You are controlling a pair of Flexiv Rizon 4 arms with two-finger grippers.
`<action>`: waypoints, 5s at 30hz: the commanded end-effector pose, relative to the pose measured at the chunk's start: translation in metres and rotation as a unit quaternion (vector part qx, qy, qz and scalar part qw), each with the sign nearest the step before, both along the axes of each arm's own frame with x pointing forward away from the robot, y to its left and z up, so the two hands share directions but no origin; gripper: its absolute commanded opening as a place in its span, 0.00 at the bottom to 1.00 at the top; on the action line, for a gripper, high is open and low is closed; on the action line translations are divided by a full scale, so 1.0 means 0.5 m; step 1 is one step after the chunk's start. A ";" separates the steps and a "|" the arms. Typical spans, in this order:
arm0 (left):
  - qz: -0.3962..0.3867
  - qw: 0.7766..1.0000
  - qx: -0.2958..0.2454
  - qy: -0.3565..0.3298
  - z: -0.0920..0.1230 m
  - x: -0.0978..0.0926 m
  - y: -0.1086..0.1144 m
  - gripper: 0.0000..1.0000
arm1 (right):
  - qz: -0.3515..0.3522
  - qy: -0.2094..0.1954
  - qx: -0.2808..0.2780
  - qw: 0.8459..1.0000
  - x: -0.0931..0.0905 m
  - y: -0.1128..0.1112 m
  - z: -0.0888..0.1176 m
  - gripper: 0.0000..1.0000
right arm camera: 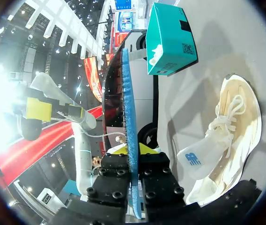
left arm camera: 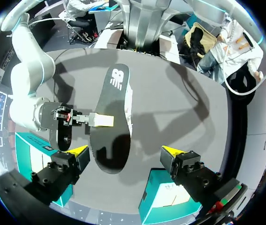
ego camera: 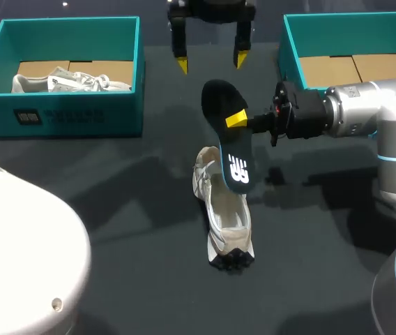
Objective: Take the shoe out of the shoebox, open the shoe tongue, remove and reinsert the insole, then place the shoe into the shoebox
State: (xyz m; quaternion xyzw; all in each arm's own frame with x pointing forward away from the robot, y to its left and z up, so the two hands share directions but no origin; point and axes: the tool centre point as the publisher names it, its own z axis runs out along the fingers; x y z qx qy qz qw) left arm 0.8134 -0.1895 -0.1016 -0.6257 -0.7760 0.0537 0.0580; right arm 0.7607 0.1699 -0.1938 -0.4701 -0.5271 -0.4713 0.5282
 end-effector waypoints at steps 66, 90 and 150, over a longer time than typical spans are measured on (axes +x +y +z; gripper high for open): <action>0.016 0.690 -0.701 -0.178 -0.140 -0.040 0.071 1.00 | -0.039 0.016 -0.027 0.999 -0.017 0.032 0.014 0.00; 0.019 0.730 -0.663 -0.166 -0.167 -0.046 -0.013 0.46 | -0.029 0.009 -0.018 0.999 -0.032 0.064 0.010 0.00; 0.120 0.757 -0.641 0.038 -0.147 -0.160 0.024 0.00 | 0.075 -0.348 -0.123 0.926 -0.061 -0.140 -0.064 1.00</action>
